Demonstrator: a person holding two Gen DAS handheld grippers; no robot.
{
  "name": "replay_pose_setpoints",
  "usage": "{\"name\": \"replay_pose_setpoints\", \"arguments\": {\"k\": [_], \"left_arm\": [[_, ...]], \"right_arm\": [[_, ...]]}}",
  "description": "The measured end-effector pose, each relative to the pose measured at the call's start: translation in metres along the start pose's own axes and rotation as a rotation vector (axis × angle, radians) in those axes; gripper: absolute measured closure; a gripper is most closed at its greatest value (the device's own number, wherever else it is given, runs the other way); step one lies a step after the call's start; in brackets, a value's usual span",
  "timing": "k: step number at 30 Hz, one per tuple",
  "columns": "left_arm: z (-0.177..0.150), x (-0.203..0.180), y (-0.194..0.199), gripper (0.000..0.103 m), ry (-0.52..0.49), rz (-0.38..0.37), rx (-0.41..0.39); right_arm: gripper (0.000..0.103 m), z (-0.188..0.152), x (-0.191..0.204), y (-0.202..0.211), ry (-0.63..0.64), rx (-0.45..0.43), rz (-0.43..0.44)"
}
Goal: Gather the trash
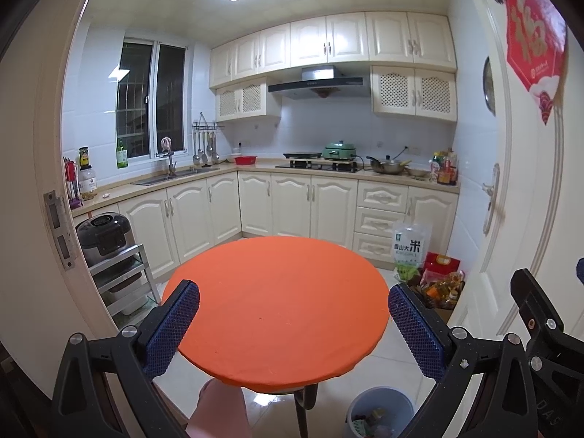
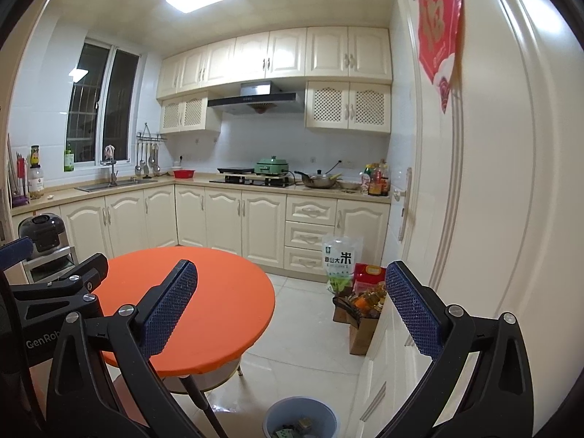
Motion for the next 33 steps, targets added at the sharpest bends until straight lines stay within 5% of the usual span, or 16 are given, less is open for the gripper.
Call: {"name": "replay_pose_setpoints", "arguments": {"k": [33], "left_arm": [[-0.013, 0.005, 0.007, 0.001, 0.017, 0.009, -0.014]], "right_arm": [[0.0, 0.0, 0.004, -0.001, 0.008, 0.003, -0.004]]}}
Point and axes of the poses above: each gripper's, at about its wrist camera, not at the fingertips, and y roughly against the way its jaws point, x to its left, z to its top, the point moved 10 cm from there along -y, roughly the way its jaws point, and after that the axes turned 11 degrees about z, right-handed, at the moved point
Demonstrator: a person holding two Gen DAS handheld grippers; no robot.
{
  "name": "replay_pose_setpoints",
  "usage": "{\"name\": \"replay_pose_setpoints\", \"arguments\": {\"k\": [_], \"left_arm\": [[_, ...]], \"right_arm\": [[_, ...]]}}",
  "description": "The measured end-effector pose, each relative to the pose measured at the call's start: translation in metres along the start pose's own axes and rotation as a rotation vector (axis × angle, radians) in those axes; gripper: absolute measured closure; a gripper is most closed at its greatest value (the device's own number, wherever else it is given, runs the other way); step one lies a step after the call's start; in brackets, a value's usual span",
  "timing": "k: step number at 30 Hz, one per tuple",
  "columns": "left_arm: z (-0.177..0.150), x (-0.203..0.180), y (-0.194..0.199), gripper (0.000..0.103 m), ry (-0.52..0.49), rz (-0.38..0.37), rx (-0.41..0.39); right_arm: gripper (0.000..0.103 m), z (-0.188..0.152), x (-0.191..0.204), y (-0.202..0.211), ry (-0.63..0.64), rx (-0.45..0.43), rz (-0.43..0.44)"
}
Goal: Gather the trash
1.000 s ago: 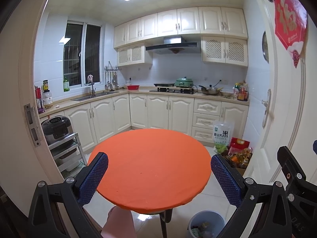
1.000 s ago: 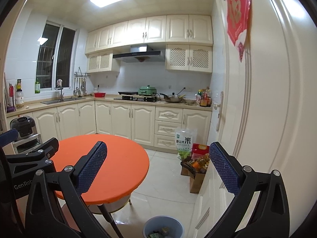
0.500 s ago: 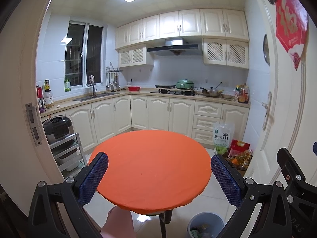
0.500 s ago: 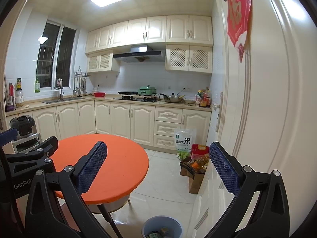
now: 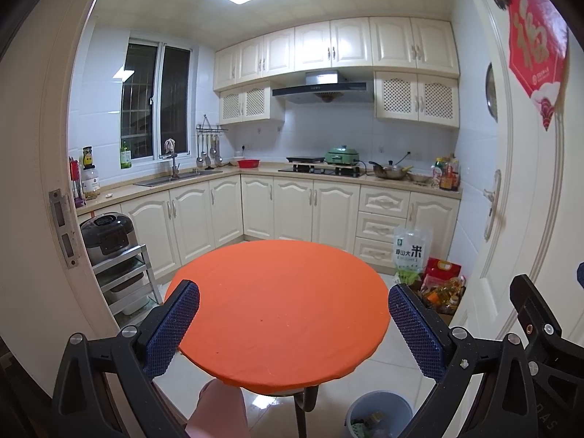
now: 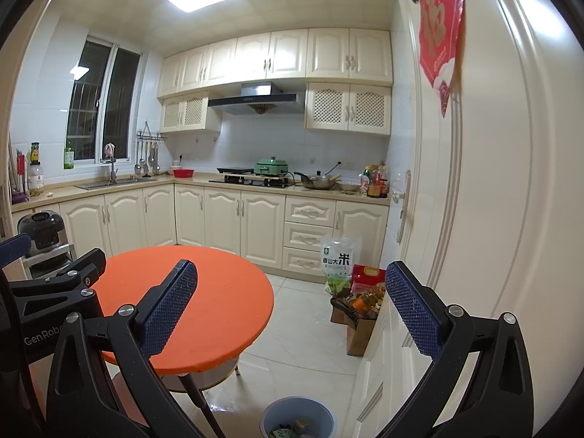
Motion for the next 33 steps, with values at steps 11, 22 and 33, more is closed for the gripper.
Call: {"name": "replay_pose_setpoints", "arguments": {"k": [11, 22, 33], "left_arm": [[-0.0023, 0.0003, 0.0012, 0.001, -0.002, 0.005, 0.003], [-0.0032, -0.0004, 0.0008, 0.001, -0.011, -0.005, 0.009], [-0.0018, 0.0005, 0.0004, 0.001, -0.011, -0.006, 0.013]], "right_arm": [[0.0, 0.0017, -0.002, -0.0002, 0.01, 0.006, -0.005], [0.0, -0.0013, 0.0001, 0.0054, 0.027, 0.0, -0.014], [0.0, -0.0015, -0.0011, 0.0058, 0.027, 0.001, -0.016]]}}
Point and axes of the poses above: each gripper's, at about its wrist camera, not at the fingertips, and y roughly against the way its jaws point, x to its left, z to its top, the point moved 10 cm from there along -y, roughly the way its jaws point, and after that the axes turned 11 degrees about z, right-handed, at the moved point
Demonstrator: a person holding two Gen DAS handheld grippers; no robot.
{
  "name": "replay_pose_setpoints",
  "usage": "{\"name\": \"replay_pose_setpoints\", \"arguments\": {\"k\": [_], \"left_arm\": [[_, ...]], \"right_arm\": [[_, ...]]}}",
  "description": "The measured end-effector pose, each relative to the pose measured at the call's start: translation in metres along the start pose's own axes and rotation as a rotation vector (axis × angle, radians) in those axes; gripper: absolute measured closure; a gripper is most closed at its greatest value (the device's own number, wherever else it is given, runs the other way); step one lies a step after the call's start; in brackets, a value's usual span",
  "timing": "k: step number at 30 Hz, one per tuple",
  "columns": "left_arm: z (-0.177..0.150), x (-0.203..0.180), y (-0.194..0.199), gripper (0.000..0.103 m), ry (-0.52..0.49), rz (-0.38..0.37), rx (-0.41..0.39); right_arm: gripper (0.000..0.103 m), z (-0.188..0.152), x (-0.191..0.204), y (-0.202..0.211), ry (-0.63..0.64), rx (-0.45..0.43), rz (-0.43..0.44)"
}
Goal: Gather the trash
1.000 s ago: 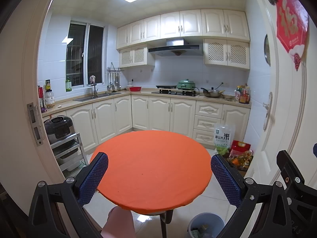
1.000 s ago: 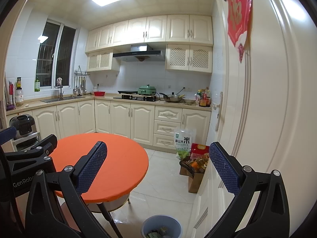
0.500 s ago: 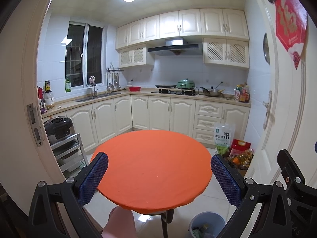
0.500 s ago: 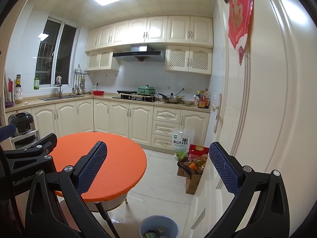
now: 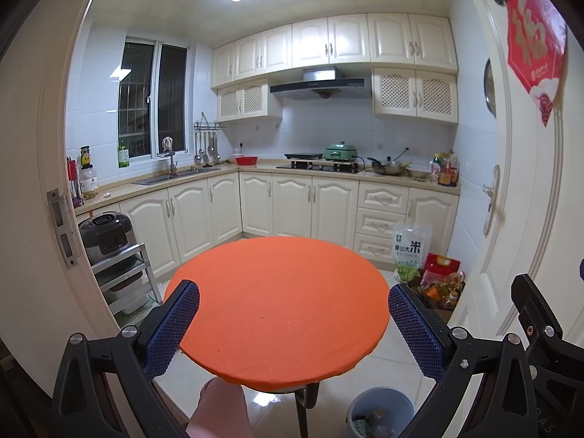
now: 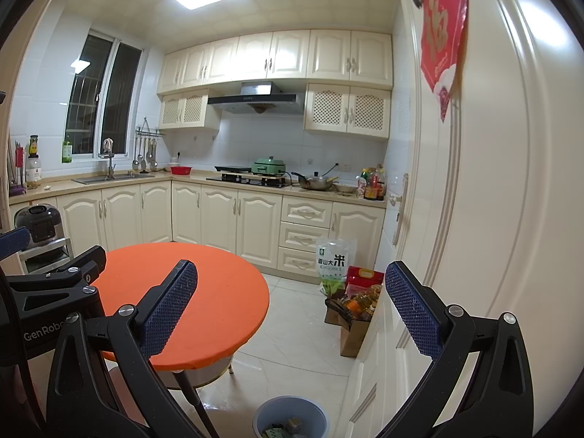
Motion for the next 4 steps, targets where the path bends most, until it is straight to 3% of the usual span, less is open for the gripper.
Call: {"name": "replay_pose_setpoints", "arguments": {"k": [4], "left_arm": [[-0.0017, 0.0, 0.0001, 0.001, -0.001, -0.001, 0.001]], "right_arm": [[0.0, -0.0001, -0.0014, -0.0002, 0.001, 0.002, -0.001]]}}
Point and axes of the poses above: each gripper's, at about its wrist camera, not at the fingertips, and y roughly against the way its jaws point, x to its left, z to its top, the point moved 10 cm from there along -y, roughly the way its jaws point, and after that the axes turned 11 degrees about z, right-handed, at the moved point
